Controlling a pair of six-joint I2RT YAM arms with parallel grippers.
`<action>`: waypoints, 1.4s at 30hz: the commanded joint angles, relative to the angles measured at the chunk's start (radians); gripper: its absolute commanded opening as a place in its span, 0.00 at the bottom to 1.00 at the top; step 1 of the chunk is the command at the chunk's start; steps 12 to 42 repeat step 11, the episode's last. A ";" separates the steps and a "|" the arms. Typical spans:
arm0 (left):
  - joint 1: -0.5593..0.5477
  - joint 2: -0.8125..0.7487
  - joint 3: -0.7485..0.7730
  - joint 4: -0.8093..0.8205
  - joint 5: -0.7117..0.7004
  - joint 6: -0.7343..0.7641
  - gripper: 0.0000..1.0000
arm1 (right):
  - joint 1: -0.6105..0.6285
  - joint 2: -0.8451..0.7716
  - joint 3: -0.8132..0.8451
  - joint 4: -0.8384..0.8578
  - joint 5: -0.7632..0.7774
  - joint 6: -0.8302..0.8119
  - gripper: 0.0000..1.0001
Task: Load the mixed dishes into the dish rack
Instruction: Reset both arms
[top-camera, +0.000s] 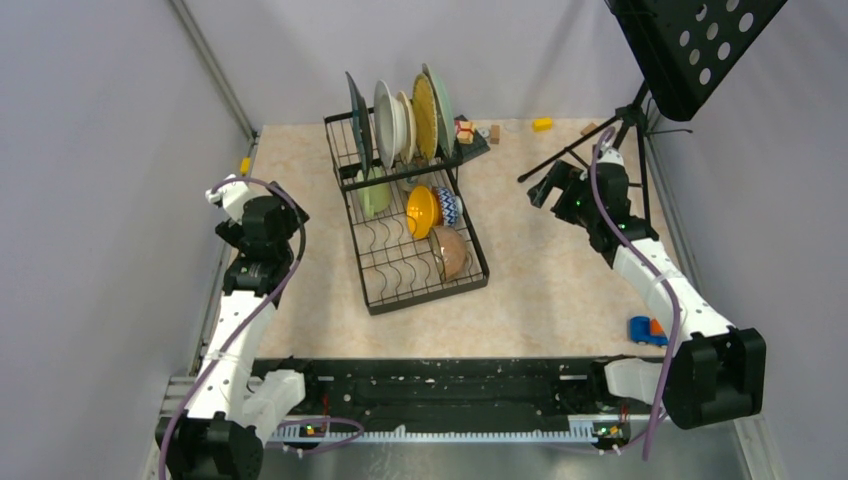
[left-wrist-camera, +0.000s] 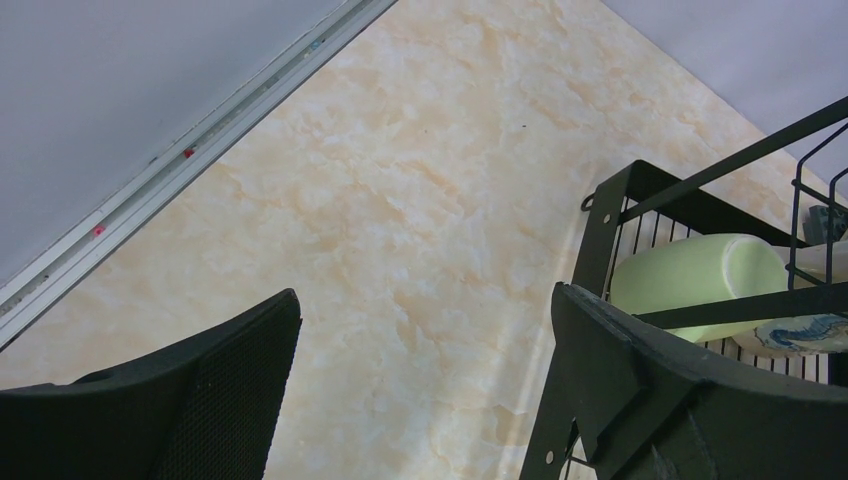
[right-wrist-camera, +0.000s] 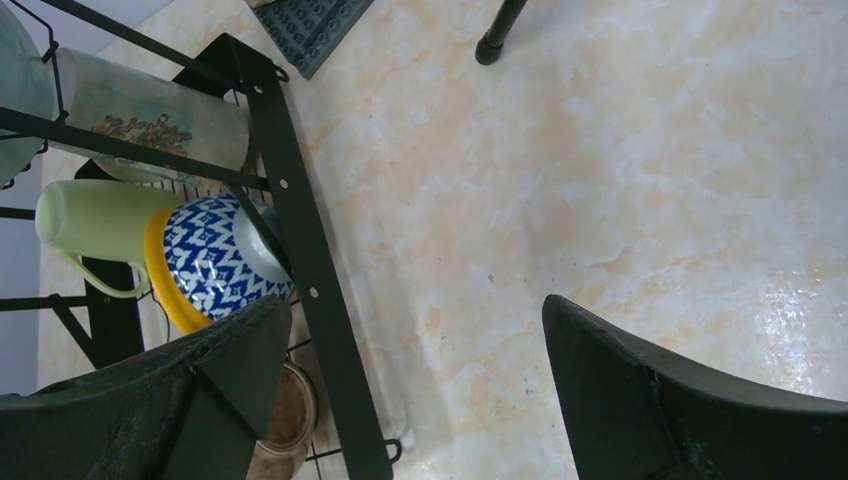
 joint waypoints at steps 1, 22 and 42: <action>0.002 -0.010 0.041 0.046 -0.018 0.012 0.99 | -0.005 -0.005 0.040 0.036 0.009 0.007 0.99; 0.002 -0.009 0.048 0.034 -0.033 0.005 0.99 | -0.005 -0.004 0.036 0.038 0.013 -0.001 0.99; 0.002 -0.009 0.048 0.034 -0.033 0.005 0.99 | -0.005 -0.004 0.036 0.038 0.013 -0.001 0.99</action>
